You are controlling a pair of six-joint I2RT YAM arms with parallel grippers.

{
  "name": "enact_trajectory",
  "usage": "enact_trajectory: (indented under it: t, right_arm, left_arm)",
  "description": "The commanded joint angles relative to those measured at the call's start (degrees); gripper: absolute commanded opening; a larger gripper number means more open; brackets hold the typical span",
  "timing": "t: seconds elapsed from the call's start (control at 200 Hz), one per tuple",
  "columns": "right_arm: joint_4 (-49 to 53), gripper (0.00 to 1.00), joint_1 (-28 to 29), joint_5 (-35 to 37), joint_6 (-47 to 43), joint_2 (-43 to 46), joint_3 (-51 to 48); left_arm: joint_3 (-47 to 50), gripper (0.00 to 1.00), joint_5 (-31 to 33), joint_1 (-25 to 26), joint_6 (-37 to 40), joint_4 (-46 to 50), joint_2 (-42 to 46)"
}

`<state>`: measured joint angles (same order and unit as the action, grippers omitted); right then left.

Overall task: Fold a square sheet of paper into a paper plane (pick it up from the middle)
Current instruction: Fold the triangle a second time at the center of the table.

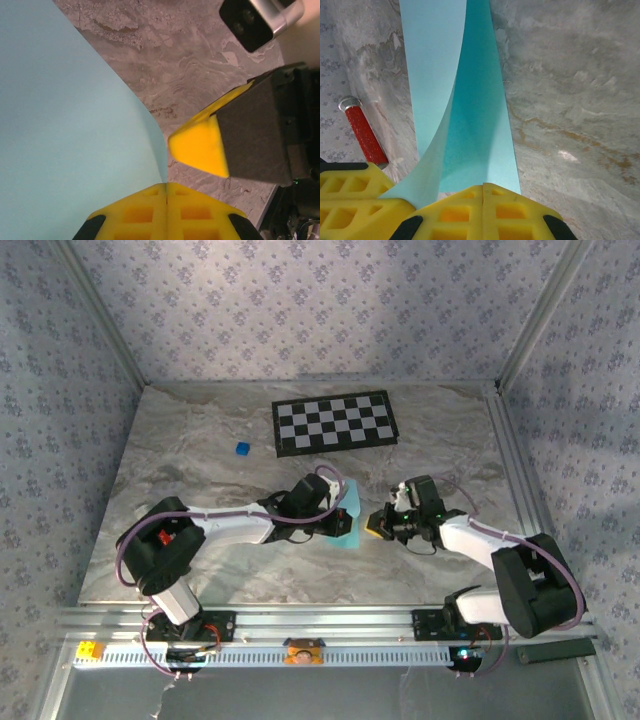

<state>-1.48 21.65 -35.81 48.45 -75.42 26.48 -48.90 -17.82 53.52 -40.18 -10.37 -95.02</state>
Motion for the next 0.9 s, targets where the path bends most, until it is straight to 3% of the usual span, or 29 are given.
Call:
enact_trajectory:
  t: [0.0,0.295,0.61,0.9]
  right_arm:
    - [0.1,0.01,1.6,1.2,0.0,-1.5,0.6]
    - [-2.1,0.00,5.6,1.5,0.2,-7.3,3.0]
    - [12.8,0.00,7.6,11.1,-9.6,-11.7,7.0]
    - [20.9,0.00,7.3,15.8,-16.1,-12.5,11.0]
  left_arm:
    - [0.1,0.00,-0.8,-0.2,-0.9,-1.3,-0.4]
    - [-0.4,0.00,2.1,-0.2,1.0,4.0,0.6]
    - [-0.8,0.00,2.5,-0.5,1.6,5.3,0.0]
    - [-0.8,0.00,2.4,-0.7,-0.2,3.7,-1.4]
